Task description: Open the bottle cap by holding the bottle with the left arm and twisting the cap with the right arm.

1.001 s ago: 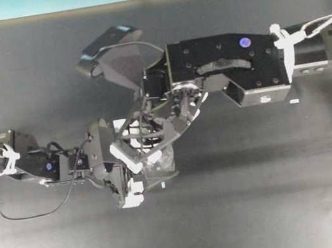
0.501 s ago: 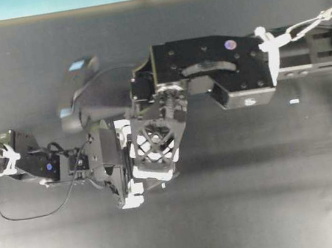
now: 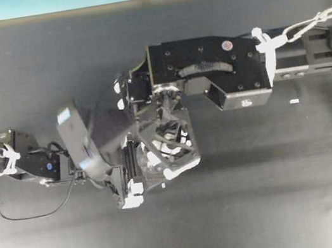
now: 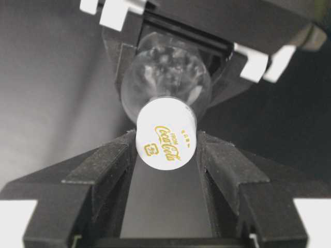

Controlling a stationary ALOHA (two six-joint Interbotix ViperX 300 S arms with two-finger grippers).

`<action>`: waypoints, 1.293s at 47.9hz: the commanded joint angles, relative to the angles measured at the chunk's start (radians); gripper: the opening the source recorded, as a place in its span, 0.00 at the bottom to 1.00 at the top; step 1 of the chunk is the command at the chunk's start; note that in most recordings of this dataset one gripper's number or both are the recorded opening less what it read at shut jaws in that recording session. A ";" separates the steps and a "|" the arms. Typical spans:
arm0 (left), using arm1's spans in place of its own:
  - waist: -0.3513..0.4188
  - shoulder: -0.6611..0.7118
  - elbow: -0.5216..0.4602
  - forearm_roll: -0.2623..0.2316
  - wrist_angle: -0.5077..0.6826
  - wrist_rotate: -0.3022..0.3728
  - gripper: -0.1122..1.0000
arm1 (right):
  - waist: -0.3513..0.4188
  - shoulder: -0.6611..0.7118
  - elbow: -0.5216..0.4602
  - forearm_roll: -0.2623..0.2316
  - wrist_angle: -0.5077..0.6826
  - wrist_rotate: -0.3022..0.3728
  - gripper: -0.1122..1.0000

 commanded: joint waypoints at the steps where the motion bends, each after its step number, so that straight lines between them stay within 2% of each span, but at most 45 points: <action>1: -0.003 0.000 -0.005 0.003 0.003 -0.005 0.81 | 0.008 -0.011 -0.008 -0.002 -0.026 -0.058 0.44; 9: -0.005 0.000 -0.005 0.003 0.005 -0.012 0.81 | 0.008 -0.026 0.034 -0.002 -0.074 -0.186 0.44; 15: -0.006 0.000 -0.008 0.002 0.012 -0.012 0.81 | 0.008 -0.049 0.094 -0.002 -0.091 -0.307 0.44; 20: -0.006 0.000 -0.011 0.003 0.021 -0.012 0.81 | 0.009 -0.075 0.152 -0.002 -0.126 -0.373 0.44; 32: -0.006 0.000 -0.011 0.003 0.025 -0.014 0.81 | 0.015 -0.098 0.198 -0.002 -0.172 -0.365 0.44; 44: -0.006 0.002 -0.011 0.003 0.029 -0.014 0.81 | 0.011 -0.101 0.196 -0.002 -0.169 -0.261 0.44; 55: -0.006 0.000 -0.011 0.003 0.034 -0.014 0.81 | 0.011 -0.107 0.198 -0.002 -0.169 -0.242 0.44; 62: -0.006 0.000 -0.011 0.003 0.034 -0.014 0.81 | 0.012 -0.112 0.199 -0.002 -0.175 -0.189 0.46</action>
